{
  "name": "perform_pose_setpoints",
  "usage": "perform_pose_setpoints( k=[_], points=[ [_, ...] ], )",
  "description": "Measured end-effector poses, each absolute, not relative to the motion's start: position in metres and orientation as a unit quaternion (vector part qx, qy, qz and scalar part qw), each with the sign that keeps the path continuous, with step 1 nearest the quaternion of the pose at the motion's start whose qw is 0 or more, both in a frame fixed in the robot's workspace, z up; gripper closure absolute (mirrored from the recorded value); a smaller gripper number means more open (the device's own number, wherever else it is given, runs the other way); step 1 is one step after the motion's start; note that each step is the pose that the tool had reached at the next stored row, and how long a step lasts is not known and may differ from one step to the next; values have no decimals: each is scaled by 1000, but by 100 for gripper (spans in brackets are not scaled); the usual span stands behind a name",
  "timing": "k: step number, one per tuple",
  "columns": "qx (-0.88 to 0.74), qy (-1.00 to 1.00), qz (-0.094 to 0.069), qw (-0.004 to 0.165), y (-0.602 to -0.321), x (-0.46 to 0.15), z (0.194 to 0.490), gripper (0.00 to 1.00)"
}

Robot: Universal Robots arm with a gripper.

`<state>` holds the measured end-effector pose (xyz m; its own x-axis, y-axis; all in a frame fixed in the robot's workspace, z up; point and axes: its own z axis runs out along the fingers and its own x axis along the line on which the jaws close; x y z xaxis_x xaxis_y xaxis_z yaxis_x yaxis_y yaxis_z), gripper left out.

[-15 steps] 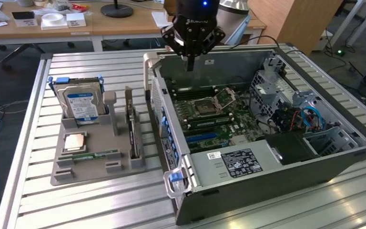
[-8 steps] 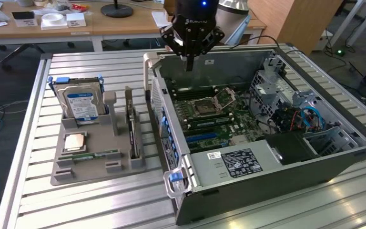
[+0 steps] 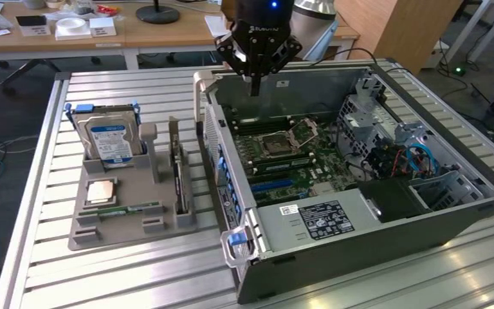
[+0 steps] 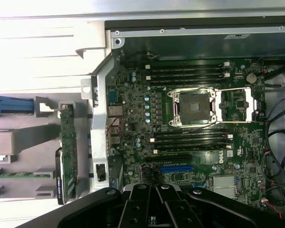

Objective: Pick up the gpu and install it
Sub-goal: 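Reach for the gpu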

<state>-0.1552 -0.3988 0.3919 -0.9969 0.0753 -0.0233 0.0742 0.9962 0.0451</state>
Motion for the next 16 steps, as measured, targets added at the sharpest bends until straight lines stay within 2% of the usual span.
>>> perform_pose_setpoints(
  k=[16],
  points=[
    [37, 999, 22, 12, -399, -166, 392, 89]
  ],
)
